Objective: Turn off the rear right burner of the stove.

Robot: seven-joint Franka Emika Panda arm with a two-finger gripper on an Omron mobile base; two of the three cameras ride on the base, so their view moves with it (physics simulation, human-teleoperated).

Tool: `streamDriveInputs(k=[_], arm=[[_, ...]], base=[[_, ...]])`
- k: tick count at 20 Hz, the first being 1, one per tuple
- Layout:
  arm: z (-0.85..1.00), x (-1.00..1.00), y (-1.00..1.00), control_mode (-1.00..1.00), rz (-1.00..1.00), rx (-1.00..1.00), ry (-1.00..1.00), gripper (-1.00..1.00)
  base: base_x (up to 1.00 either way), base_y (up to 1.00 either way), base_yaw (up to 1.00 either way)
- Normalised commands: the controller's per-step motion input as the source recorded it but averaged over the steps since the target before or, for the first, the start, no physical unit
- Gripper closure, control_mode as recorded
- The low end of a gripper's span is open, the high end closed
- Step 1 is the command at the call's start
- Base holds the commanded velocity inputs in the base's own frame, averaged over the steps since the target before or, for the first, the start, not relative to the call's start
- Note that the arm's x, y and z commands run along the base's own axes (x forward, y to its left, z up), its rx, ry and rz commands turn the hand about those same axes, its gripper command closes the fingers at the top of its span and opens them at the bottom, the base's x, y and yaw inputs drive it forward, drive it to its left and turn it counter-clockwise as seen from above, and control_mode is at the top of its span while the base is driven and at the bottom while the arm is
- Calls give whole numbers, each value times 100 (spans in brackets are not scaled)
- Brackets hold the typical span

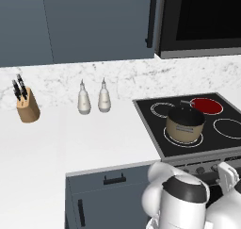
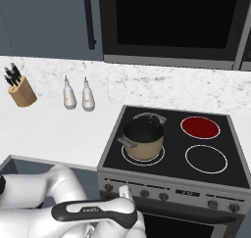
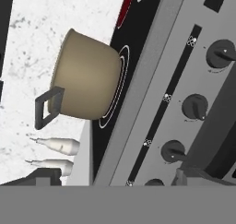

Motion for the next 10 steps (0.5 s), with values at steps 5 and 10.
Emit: streamDriveInputs(k=[5,10], arm=[[-11,6,-4,-100,0,0,0,-100],[-17,9,0,-100,0,0,-1,-100]], base=[[0,0,0],[0,0,0]])
